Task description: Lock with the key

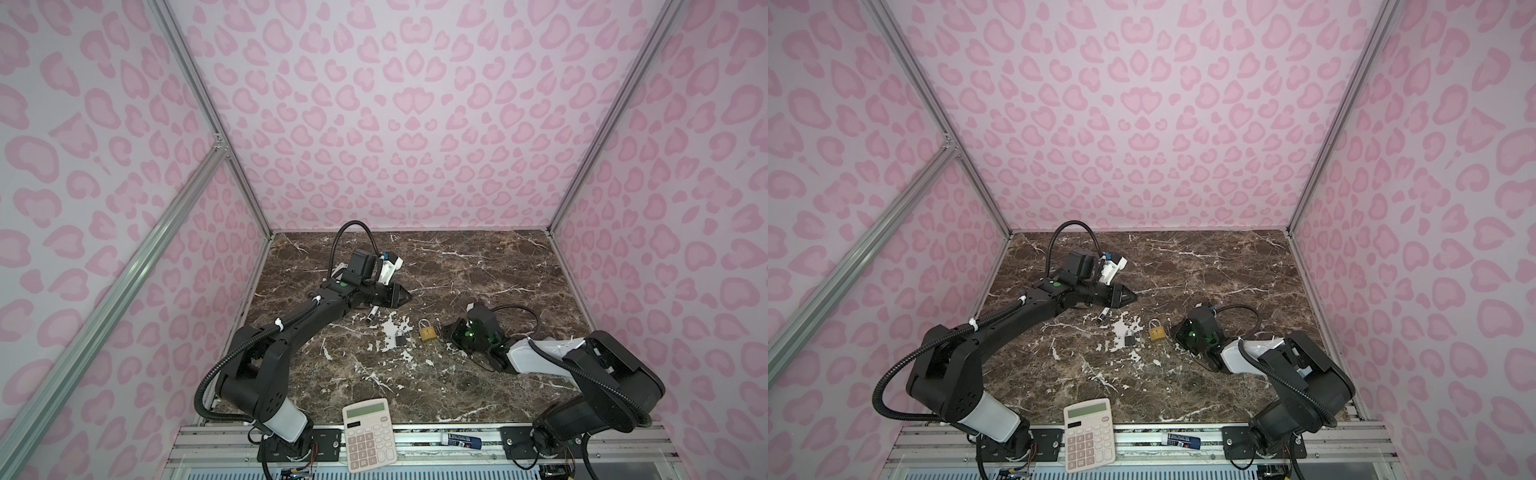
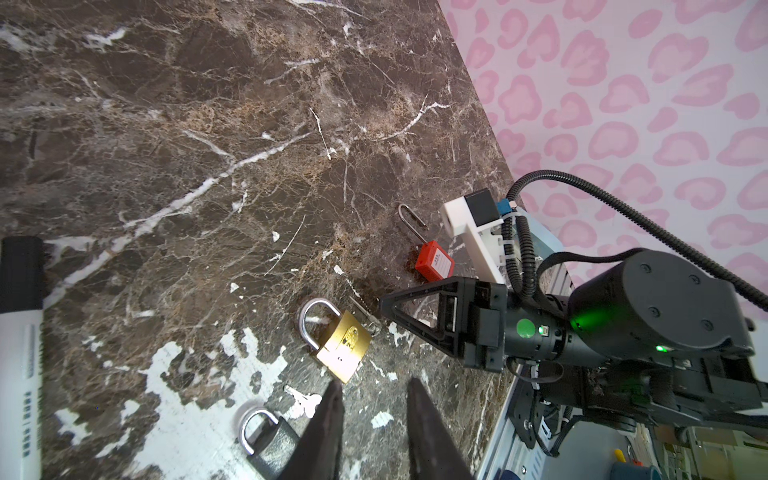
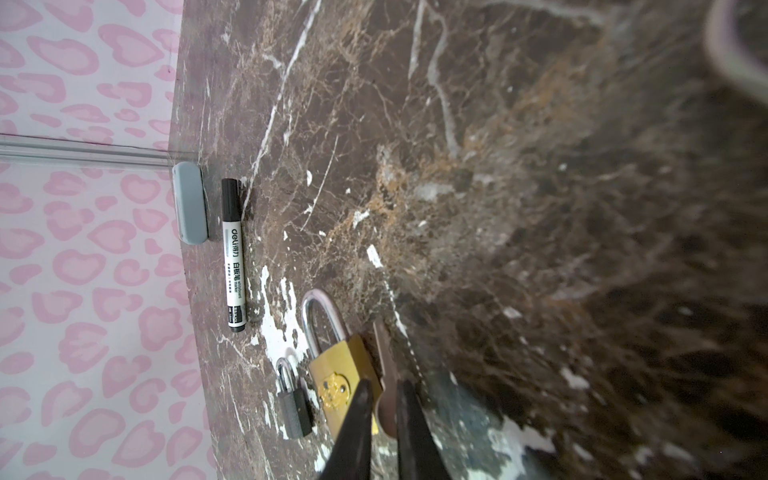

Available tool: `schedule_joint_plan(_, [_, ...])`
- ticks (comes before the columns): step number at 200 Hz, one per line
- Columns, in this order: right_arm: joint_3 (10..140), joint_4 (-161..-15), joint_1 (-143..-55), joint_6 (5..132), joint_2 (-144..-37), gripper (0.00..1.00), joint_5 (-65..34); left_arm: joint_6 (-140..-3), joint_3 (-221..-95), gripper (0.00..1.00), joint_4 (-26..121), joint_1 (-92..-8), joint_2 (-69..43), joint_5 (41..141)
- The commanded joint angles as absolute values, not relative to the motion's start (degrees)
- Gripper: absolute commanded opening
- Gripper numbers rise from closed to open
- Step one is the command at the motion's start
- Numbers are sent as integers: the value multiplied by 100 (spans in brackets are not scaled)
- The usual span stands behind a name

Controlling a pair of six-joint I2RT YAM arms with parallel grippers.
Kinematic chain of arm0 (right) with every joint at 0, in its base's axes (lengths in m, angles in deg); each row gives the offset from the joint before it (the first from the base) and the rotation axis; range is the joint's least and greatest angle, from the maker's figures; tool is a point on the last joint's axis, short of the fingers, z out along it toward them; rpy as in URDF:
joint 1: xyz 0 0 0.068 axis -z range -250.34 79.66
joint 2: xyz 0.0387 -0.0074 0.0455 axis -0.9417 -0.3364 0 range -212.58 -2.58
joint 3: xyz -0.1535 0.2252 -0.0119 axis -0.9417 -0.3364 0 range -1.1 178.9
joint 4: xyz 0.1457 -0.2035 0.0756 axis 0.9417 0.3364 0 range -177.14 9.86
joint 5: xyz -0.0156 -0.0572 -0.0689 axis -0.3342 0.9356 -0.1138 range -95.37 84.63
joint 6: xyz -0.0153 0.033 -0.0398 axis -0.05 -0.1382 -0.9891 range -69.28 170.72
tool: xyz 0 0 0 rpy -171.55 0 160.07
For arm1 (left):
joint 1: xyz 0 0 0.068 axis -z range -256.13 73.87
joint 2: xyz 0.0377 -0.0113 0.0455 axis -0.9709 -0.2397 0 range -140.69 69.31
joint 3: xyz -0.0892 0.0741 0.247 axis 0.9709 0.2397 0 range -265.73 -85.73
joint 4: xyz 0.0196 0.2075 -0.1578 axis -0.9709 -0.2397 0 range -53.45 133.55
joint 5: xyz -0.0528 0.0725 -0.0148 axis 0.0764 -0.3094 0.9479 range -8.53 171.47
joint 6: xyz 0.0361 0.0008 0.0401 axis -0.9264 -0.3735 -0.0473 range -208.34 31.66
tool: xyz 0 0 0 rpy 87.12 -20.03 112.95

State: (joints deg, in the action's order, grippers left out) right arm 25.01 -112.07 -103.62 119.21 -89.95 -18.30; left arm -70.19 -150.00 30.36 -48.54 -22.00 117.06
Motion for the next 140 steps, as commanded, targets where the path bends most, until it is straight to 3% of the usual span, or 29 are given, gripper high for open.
schedule_joint_plan(1, [2414,-11137,-10400,11998,-8966,25,-1783,-7012,-14980,29,3160,-4853,-2122,11724])
schedule_joint_plan(50, [2417,-10771,-10373,11749,-8454,32,-1625,-7034,-14997,29,3108,-4850,-2066,11724])
schedule_joint_plan(91, [3376,-8343,-10114,10210,-7671,37,-1326,-6997,-14984,29,3128,-4831,-1984,11720])
schedule_joint_plan(113, [3905,-6911,-9807,9235,-7588,51,-1148,-6987,-14993,29,3128,-4783,-2017,11724])
schedule_joint_plan(140, [4225,-5869,-9420,8436,-7637,57,-950,-6950,-15015,29,3165,-4730,-2048,11741])
